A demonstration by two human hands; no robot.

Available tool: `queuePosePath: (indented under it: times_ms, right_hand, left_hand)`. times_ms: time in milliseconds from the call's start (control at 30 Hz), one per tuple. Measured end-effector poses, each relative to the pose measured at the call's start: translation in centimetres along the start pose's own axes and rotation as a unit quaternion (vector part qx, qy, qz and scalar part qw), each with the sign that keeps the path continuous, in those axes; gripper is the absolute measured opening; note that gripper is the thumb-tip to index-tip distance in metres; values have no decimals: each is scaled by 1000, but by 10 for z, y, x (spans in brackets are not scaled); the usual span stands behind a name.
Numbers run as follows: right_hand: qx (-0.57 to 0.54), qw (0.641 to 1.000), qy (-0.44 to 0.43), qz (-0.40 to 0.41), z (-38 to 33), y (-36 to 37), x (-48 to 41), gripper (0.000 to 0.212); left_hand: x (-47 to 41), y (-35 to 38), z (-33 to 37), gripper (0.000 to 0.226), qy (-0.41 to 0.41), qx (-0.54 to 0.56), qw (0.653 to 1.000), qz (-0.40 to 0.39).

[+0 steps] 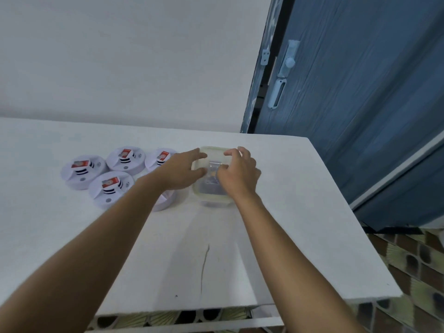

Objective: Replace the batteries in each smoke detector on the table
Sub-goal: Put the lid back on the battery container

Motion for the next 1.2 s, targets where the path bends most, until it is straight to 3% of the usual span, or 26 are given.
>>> queuePosePath:
  times_ms: [133,233,300,367,500,600,733,933,1200]
  right_hand:
    - [-46,989,-132,48,-35,1,15,40]
    - [-159,971,-179,5,-71,20,31,43]
    - [-198,960,-194,-28,-89,36,40,47]
    - [-212,955,-198,-57,-102,57,45,49]
    - [-82,981,-151,-95,-104,106,37,54]
    - [-16,988,-98,-119,-101,123,34,65]
    - [6,990,-96,-105,-101,129,27,66]
    - [29,992,-116,-43,-100,131,24,54]
    - [58,991,-118,-15,-100,130,23,42]
  left_hand:
    - [22,-26,-33,27,10,-2,997,72]
    - [35,-42,-74,23,-19,-70,984,165]
    - [40,-46,-103,31,-55,-137,972,184]
    - [44,-45,-135,51,-62,-203,967,138]
    - [55,-33,-164,73,-72,-237,967,61]
    - [62,-27,-159,82,-61,-240,966,68]
    - [68,-22,-156,88,-56,-219,971,80]
    - [65,-20,-154,73,-55,-213,968,122]
    - [66,-29,-156,78,-39,-138,971,190]
Point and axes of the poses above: each hand's wrist, its own x-axis away from the middle knuckle, its own y-axis out of the palm, z = x × y, the point moved 1 cm from there along -x, towards the middle knuckle, and after that the axes turned 4 degrees about -y, right-handed, at the moved point
